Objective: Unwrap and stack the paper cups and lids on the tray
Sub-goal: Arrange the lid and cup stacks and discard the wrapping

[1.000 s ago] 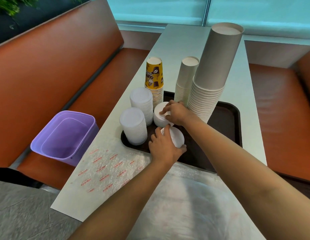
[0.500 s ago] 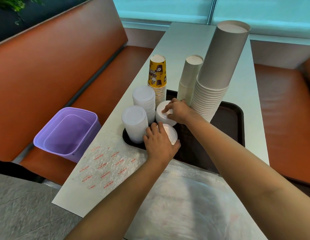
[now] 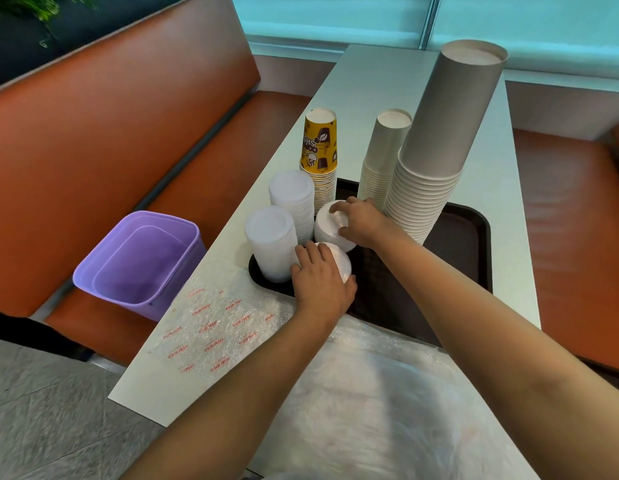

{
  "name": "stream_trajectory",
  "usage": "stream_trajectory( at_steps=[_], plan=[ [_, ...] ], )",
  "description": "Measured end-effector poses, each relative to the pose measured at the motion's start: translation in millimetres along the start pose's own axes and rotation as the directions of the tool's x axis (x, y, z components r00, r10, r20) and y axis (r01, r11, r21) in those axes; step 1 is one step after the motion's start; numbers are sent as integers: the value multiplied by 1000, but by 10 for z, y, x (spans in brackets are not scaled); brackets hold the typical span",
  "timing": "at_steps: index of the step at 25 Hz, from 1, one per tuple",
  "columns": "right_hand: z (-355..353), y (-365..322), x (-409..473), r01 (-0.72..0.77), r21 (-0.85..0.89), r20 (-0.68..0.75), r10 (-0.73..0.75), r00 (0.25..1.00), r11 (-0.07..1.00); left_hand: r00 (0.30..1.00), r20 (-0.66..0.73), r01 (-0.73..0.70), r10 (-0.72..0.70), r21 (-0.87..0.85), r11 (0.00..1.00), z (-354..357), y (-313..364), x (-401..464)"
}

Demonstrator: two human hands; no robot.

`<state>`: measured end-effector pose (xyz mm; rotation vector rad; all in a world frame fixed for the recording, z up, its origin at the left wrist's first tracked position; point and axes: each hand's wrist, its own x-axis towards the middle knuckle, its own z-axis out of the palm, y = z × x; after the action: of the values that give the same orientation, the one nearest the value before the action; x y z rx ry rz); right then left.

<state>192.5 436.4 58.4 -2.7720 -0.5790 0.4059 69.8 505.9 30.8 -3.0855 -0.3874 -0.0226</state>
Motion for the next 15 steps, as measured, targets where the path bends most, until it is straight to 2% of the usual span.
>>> stream_trajectory(
  at_steps=[4,12,15],
  plan=[
    [10,-1,-15,-7,-11,3,7,1000,1000,999,-32,-25,27,75,997,-13,3,-25],
    [34,-8,-77,17,-32,-9,-18,1000,999,996,-52,-76,78,34,996,-5,-16,-37],
    [42,-6,-95,21,-16,-30,-22,999,1000,988,-132,-74,77,31,997,51,-25,-58]
  ],
)
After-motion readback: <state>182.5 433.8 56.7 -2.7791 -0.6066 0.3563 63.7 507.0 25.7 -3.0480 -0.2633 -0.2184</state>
